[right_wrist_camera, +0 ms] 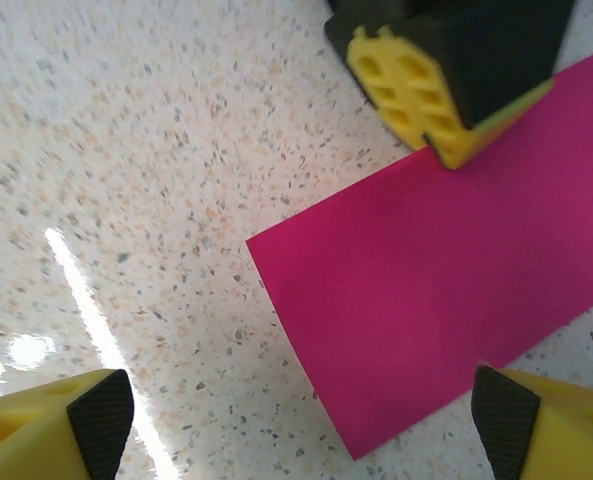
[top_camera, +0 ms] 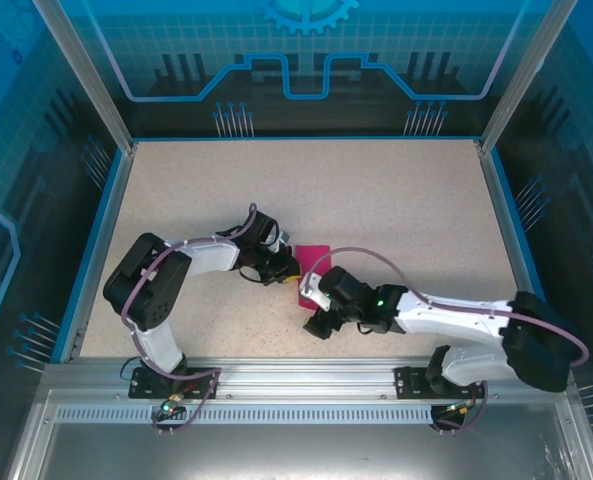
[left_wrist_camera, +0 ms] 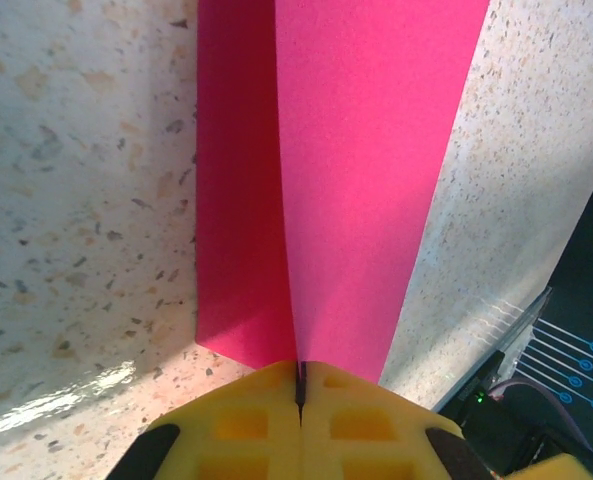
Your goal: Fold a paper plane with a square sheet of paper (fold left side to right side)
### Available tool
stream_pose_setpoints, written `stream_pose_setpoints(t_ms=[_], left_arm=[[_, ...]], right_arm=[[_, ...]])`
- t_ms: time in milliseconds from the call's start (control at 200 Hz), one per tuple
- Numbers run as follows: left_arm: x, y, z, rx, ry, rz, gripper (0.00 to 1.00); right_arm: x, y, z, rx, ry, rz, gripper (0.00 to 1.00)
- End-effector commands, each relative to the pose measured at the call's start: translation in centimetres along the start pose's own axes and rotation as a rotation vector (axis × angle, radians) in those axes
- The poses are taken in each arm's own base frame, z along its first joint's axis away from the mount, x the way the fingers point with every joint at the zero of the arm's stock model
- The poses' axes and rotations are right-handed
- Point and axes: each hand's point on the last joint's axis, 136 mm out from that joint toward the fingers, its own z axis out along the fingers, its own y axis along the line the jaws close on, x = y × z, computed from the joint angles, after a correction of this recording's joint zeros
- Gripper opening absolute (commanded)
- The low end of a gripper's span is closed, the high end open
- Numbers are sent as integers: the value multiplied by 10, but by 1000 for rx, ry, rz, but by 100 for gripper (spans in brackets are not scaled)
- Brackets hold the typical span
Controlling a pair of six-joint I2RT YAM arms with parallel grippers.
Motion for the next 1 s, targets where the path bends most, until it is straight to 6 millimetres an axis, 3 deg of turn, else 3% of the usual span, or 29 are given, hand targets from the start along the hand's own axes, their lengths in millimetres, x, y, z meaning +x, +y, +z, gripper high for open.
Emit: stream_pose_setpoints(t_ms=[0, 195, 330, 550, 725, 790, 875, 995], left_arm=[[7, -7, -4, 40, 30, -10, 1], [9, -6, -3, 40, 37, -11, 0], [9, -6, -3, 41, 41, -5, 0], [11, -3, -4, 25, 50, 7, 0], [11, -3, -5, 21, 55, 23, 4], [11, -3, -8, 14, 55, 37, 11], [10, -3, -17, -1, 37, 61, 27], [3, -3, -38, -9, -8, 88, 35]], right_arm=[[-17, -4, 11, 104, -2, -123, 92], [-29, -6, 29, 151, 17, -152, 90], [-36, -7, 38, 158, 30, -162, 76], [-39, -7, 37, 130, 12, -134, 39], [-37, -8, 30, 62, 8, -82, 0], [-37, -6, 27, 8, 6, -58, 0], [-35, -2, 23, -72, 8, -20, 0], [-32, 2, 21, -158, 18, 41, 0]])
